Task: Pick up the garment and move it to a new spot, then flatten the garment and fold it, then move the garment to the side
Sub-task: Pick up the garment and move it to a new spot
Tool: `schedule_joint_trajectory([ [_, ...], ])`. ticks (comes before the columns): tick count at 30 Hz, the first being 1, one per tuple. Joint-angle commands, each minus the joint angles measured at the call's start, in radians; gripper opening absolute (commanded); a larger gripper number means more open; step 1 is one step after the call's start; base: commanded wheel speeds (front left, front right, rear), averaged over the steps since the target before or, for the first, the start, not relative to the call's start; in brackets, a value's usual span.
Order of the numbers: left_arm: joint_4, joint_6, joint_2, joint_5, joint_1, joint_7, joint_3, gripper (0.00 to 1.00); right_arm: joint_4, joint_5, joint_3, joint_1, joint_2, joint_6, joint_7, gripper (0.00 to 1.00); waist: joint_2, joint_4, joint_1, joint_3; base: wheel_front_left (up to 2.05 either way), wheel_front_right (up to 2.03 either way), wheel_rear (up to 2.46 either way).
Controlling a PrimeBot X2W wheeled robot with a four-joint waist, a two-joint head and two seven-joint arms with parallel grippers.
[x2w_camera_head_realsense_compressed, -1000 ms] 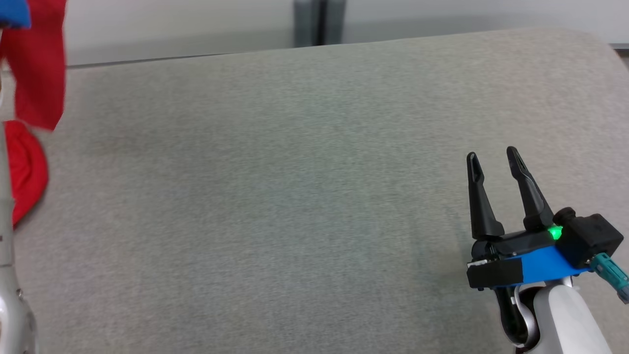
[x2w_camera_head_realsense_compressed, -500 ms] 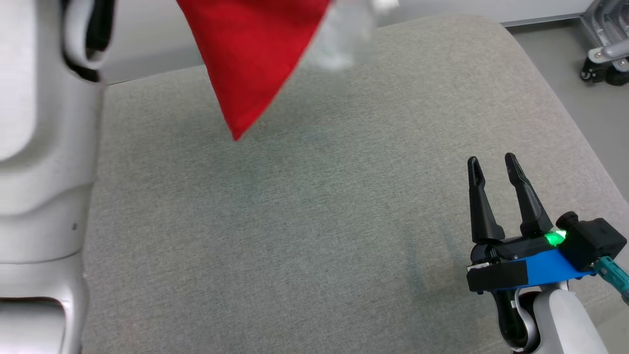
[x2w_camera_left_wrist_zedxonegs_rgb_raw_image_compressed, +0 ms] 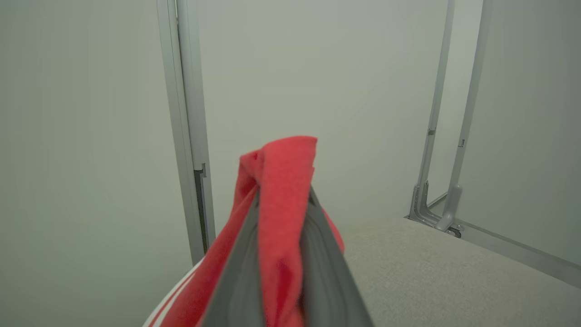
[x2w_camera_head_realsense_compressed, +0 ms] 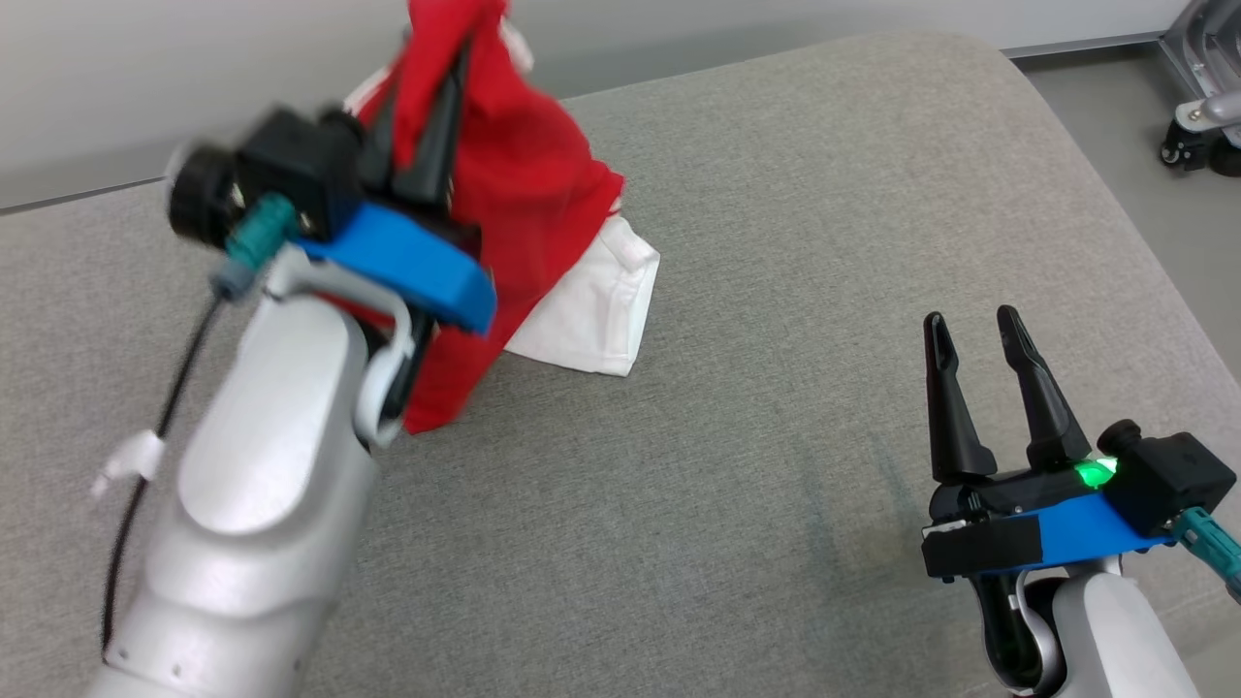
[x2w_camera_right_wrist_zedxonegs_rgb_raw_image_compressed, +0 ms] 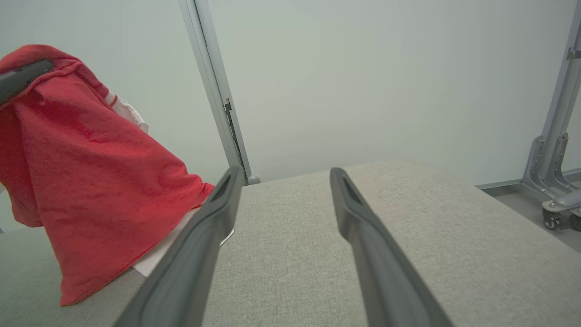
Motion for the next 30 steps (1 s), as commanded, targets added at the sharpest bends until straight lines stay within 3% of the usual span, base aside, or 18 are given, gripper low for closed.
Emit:
schedule_joint_trajectory([
  [1, 0.007, 0.004, -0.003, -0.004, 0.019, -0.010, -0.003, 0.00, 0.003, -0.005, 0.000, 0.001, 0.000, 0.000, -0.003, 1.00, 0.0000, 0.005, -0.0001, 0.001, 0.00, 0.00, 0.00],
  [14, 0.230, -0.012, -0.069, -0.016, 0.263, -0.077, -0.124, 0.00, 0.032, -0.021, 0.013, 0.009, 0.000, 0.000, -0.004, 1.00, 0.0000, 0.051, -0.0001, -0.018, 0.00, 0.00, 0.00],
  [15, 0.243, -0.013, -0.073, -0.022, 0.269, -0.078, -0.132, 0.04, 0.034, -0.022, 0.013, 0.011, 0.000, 0.000, -0.003, 1.00, 0.0000, 0.055, -0.0001, -0.020, 0.00, 0.00, 0.00],
  [16, 0.253, -0.014, -0.079, -0.022, 0.271, -0.081, -0.138, 0.39, 0.036, -0.025, 0.013, 0.013, 0.000, 0.000, -0.003, 1.00, 0.0000, 0.060, -0.0001, -0.024, 0.00, 0.00, 0.00],
  [17, 0.259, -0.012, -0.082, -0.015, 0.270, -0.086, -0.142, 1.00, 0.038, -0.026, 0.014, 0.015, 0.000, 0.000, -0.003, 1.00, 0.0000, 0.065, -0.0001, -0.027, 0.00, 0.00, 0.00],
  [21, 0.218, 0.008, -0.091, 0.022, 0.258, -0.094, -0.143, 1.00, 0.044, -0.030, 0.022, 0.022, 0.000, 0.000, -0.003, 1.00, 0.0000, 0.085, -0.0001, -0.048, 0.00, 0.00, 0.00],
  [30, -0.062, 0.063, -0.061, 0.092, 0.376, -0.093, 0.014, 1.00, 0.047, -0.039, 0.017, 0.046, 0.000, 0.000, -0.004, 1.00, 0.0000, 0.150, -0.0001, -0.093, 0.00, 0.00, 0.00],
])
